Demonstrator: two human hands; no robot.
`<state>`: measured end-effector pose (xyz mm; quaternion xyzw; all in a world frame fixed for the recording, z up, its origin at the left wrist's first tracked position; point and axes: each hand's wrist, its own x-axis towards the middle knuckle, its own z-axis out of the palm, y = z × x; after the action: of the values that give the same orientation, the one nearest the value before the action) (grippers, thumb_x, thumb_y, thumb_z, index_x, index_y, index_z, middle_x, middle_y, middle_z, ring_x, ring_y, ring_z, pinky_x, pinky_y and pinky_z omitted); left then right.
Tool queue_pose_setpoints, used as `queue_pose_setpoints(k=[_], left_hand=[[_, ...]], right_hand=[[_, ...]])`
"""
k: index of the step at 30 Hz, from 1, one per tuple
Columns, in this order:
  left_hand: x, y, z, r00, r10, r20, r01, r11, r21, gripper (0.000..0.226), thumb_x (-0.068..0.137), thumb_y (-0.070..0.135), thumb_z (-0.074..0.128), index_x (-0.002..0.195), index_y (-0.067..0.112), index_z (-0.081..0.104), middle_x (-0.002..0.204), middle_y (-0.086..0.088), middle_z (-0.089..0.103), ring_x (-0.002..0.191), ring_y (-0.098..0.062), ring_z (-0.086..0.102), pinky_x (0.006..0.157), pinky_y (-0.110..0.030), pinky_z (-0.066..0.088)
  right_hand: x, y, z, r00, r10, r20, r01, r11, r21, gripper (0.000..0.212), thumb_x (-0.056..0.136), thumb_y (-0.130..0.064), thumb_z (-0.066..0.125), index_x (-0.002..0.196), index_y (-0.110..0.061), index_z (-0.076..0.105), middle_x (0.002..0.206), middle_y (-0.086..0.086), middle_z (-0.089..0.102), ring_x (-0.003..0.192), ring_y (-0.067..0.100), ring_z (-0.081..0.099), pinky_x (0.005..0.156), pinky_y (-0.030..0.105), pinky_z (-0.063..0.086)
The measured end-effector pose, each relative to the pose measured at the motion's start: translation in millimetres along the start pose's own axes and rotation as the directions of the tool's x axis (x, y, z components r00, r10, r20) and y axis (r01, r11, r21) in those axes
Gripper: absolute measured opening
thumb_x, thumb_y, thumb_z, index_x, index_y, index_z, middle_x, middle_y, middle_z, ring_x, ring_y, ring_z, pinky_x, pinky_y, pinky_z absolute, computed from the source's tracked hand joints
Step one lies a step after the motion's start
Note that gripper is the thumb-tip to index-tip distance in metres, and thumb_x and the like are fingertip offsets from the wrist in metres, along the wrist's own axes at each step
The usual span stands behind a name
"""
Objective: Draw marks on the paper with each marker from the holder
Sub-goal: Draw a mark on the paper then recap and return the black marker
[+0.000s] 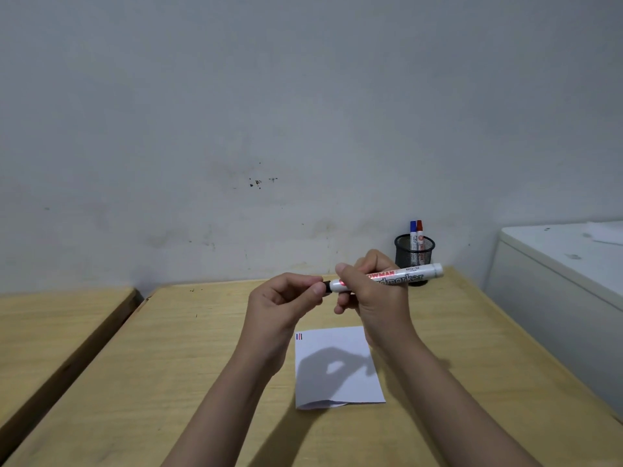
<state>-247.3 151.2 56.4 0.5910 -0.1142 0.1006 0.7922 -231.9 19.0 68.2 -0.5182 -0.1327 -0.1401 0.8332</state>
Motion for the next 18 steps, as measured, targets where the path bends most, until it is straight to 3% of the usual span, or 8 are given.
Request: queue_pose_setpoints(k=[5,8,10,12,13,15,18], left_hand=[[-3.7,-2.7,-1.1,0.999,0.026,-0.041,-0.022,0.996,0.086,0.016,0.065,0.013,0.074,0.077,0.003,0.071,0.077,-0.007,0.074,0.077,-0.015,0.068,0.069,-0.019,0.054],[-1.2,-8.4,-2.0,0.994,-0.002,-0.107,0.014,0.993,0.113,0.008,0.072,0.009,0.073,0.079,0.006,0.072,0.081,-0.009,0.074,0.078,-0.015,0.068,0.070,-0.020,0.054],[3.6,-11.4,-2.1,0.983,0.014,-0.184,0.011,0.991,0.134,0.004,0.075,0.008,0.072,0.079,0.009,0.073,0.080,-0.009,0.073,0.075,-0.013,0.066,0.069,-0.020,0.053],[8.8,-12.7,-3.3,0.967,0.056,-0.247,-0.008,0.982,0.191,0.003,0.077,0.009,0.072,0.078,0.011,0.073,0.077,-0.008,0.072,0.071,-0.011,0.063,0.064,-0.018,0.051],[11.1,-13.7,-4.0,0.962,0.078,-0.262,-0.016,0.973,0.231,0.002,0.077,0.009,0.072,0.077,0.011,0.073,0.074,-0.008,0.071,0.067,-0.011,0.060,0.059,-0.016,0.048],[15.4,-16.0,-3.3,0.960,0.111,-0.256,-0.026,0.949,0.316,0.001,0.076,0.010,0.073,0.076,0.011,0.073,0.071,-0.010,0.068,0.062,-0.009,0.056,0.052,-0.013,0.044],[24.1,-20.0,6.7,0.977,0.113,-0.179,-0.028,0.908,0.419,0.003,0.074,0.014,0.076,0.077,0.014,0.073,0.066,-0.009,0.065,0.055,-0.006,0.053,0.051,-0.013,0.042]], right_hand=[[1.9,7.7,-5.7,0.998,0.048,0.043,-0.048,0.999,0.005,0.035,0.080,0.004,0.065,0.059,-0.008,0.040,0.046,0.004,0.051,0.034,0.018,0.048,0.039,0.025,0.045],[5.4,10.1,-8.0,0.961,0.265,0.082,-0.267,0.964,0.006,0.034,0.069,-0.028,0.076,0.065,-0.007,0.049,0.053,0.007,0.054,0.040,0.015,0.052,0.041,0.027,0.049],[6.5,8.5,-11.4,0.895,0.440,0.078,-0.439,0.898,-0.026,0.048,0.060,-0.053,0.070,0.068,-0.008,0.054,0.054,0.004,0.052,0.042,0.014,0.052,0.043,0.027,0.050],[5.6,3.7,-18.7,0.866,0.497,0.062,-0.480,0.859,-0.176,0.052,0.060,-0.059,0.067,0.064,-0.009,0.052,0.054,0.005,0.049,0.041,0.015,0.050,0.043,0.027,0.049],[5.0,2.0,-24.3,0.889,0.456,0.043,-0.426,0.858,-0.287,0.050,0.061,-0.056,0.069,0.062,-0.009,0.051,0.052,0.007,0.049,0.039,0.015,0.049,0.042,0.027,0.049],[6.3,-0.2,-36.4,0.976,0.218,0.026,-0.181,0.866,-0.467,0.045,0.062,-0.044,0.078,0.060,-0.009,0.051,0.052,0.009,0.053,0.039,0.015,0.050,0.043,0.029,0.049],[17.2,-4.2,-53.7,0.979,-0.119,0.166,0.203,0.681,-0.704,0.029,0.065,-0.030,0.084,0.071,-0.014,0.061,0.068,-0.003,0.064,0.061,0.008,0.058,0.057,0.019,0.047]])
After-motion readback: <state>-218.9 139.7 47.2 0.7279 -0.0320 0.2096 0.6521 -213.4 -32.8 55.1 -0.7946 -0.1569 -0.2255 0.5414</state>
